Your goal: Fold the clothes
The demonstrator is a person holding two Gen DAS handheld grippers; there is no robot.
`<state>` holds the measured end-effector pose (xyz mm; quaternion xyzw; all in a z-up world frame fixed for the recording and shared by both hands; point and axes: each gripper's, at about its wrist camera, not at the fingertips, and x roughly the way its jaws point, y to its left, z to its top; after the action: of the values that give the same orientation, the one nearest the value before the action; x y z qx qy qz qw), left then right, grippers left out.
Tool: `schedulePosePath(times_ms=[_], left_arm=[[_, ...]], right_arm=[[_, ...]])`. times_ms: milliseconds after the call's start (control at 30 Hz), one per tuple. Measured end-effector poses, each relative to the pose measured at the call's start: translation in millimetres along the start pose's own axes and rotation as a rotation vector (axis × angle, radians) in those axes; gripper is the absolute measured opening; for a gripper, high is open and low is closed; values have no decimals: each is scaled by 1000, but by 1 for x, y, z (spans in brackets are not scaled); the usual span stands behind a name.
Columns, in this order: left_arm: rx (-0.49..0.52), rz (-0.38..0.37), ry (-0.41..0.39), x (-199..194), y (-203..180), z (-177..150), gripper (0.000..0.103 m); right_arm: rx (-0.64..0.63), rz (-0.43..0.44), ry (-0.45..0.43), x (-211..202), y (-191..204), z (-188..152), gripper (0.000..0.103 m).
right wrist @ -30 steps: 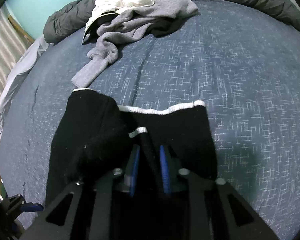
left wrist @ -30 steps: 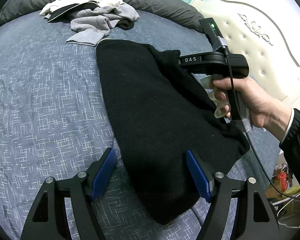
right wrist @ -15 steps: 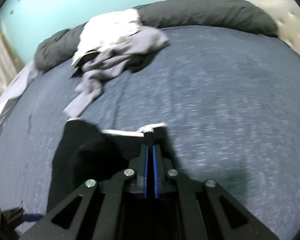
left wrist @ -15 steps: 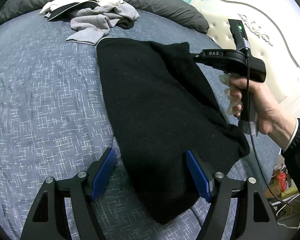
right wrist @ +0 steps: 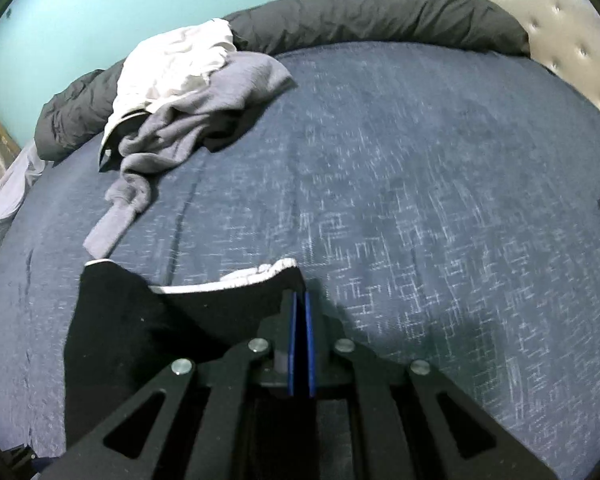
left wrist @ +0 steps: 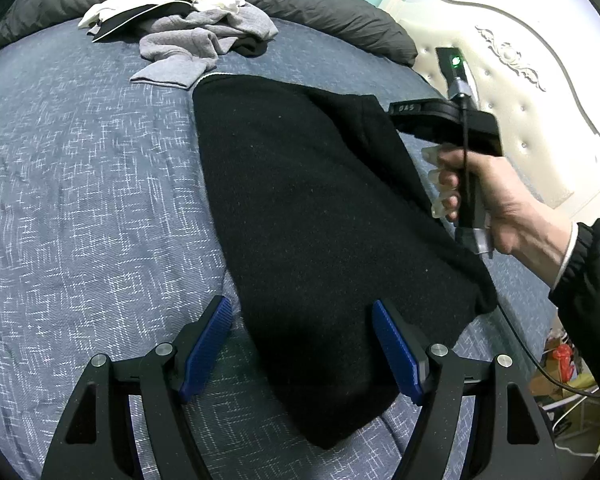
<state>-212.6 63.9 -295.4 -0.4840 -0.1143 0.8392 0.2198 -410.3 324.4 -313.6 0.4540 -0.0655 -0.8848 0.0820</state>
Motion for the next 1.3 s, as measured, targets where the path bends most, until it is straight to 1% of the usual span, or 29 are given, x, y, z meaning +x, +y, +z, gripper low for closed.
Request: schedulePosePath(times_ms=[33, 100, 133, 233, 267, 300, 333, 367, 400, 433, 533, 600, 667, 700, 733, 767, 800, 833, 867, 900, 1000, 1133, 1200, 1300], left_arm=[[-1, 0, 1, 0, 0, 0, 77], [-4, -1, 3, 1, 1, 0, 77], [-5, -2, 4, 1, 1, 0, 77], [-5, 1, 5, 0, 0, 0, 77], [-6, 1, 4, 0, -1, 0, 77], [-6, 2, 4, 0, -1, 0, 77], [-6, 3, 3, 0, -1, 0, 77], [-6, 5, 3, 0, -1, 0, 77], [-6, 6, 2, 0, -2, 0, 77], [-4, 8, 1, -1, -2, 0, 77], [-5, 9, 0, -1, -3, -1, 77], [-11, 7, 1, 0, -2, -1, 77], [-10, 9, 2, 1, -2, 0, 77], [-8, 10, 2, 0, -2, 0, 77], [-6, 10, 2, -1, -3, -1, 77], [-5, 9, 3, -1, -3, -1, 77], [-6, 8, 4, -1, -3, -1, 77], [-6, 7, 4, -1, -3, -1, 77], [-5, 7, 5, -1, -3, 0, 77], [-4, 7, 5, 0, -2, 0, 77], [-4, 7, 6, 0, -1, 1, 77], [-2, 7, 5, 0, -2, 1, 77], [-4, 5, 4, 1, -2, 1, 77], [-3, 3, 5, 2, -2, 1, 77]], right_arm=[[6, 12, 8, 3, -2, 0, 4], [39, 67, 17, 3, -7, 2, 5], [52, 77, 8, -1, -9, 3, 5], [80, 90, -59, -24, -14, 6, 6], [83, 126, -78, -33, -14, 7, 7], [87, 162, -97, -41, -15, 7, 12], [81, 179, -113, -49, -14, 7, 22], [84, 210, -127, -58, -13, 5, 29], [80, 244, -126, -61, -10, 3, 40], [76, 276, -123, -65, -8, 1, 43], [3, 272, -68, -62, 10, -7, 43], [-22, 243, -30, -54, 17, -14, 43], [-4, 241, -9, -46, 16, -19, 43], [6, 240, 2, -43, 16, -21, 41], [13, 253, 2, -41, 15, -23, 32], [15, 259, 6, -40, 13, -24, 28], [14, 259, 13, -38, 14, -24, 21], [12, 259, 21, -37, 15, -25, 16], [8, 263, 23, -38, 15, -25, 14], [-2, 264, 23, -38, 16, -24, 7], [-45, 218, 9, -41, 21, -21, 5], [-30, 161, -12, -40, 13, -16, 5], [-29, 138, 2, -33, 10, -15, 5], [-62, 81, 48, -18, 10, -16, 5]])
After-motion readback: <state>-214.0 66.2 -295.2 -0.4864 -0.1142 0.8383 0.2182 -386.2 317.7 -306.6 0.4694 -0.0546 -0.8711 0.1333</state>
